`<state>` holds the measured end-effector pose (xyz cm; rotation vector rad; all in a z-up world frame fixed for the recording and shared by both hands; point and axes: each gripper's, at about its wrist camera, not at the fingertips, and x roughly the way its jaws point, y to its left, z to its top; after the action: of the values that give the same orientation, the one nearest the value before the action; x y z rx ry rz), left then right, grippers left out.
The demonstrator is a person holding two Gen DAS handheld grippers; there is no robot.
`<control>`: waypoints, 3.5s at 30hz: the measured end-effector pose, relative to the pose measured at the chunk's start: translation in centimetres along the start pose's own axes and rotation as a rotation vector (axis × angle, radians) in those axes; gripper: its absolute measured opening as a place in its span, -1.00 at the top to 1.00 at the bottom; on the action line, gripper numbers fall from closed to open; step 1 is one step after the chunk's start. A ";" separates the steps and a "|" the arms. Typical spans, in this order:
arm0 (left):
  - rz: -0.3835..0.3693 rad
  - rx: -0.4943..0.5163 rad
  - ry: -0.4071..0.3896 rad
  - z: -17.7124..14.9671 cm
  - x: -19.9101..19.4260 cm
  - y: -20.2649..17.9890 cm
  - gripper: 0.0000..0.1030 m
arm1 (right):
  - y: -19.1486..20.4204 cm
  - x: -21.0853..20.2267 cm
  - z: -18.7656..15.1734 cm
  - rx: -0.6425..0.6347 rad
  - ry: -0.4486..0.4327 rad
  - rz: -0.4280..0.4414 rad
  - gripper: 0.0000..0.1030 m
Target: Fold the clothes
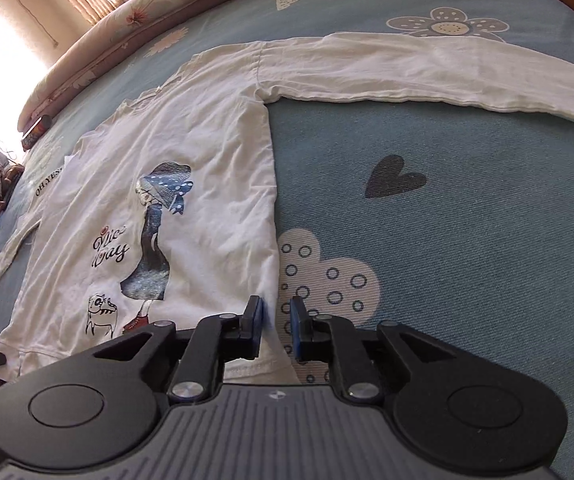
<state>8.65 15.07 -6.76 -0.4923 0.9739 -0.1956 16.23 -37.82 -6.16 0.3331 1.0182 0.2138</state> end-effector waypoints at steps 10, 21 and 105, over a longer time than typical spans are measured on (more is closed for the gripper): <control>0.025 0.387 -0.106 3.4 2.1 -8.0 0.38 | 11.2 2.3 -0.3 -0.282 -0.038 0.006 0.21; 0.160 0.447 -0.047 1.4 5.7 -5.5 0.34 | 13.2 3.3 -6.5 -0.367 -0.033 -0.053 -0.06; 0.198 0.557 -0.066 -3.7 7.7 -14.5 -0.37 | 7.9 2.3 -8.8 -0.043 -0.378 -0.209 -0.67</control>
<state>10.70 -1.62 -7.23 0.1076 0.8521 -0.2585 9.66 -28.27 -9.29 0.2151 0.6675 -0.0181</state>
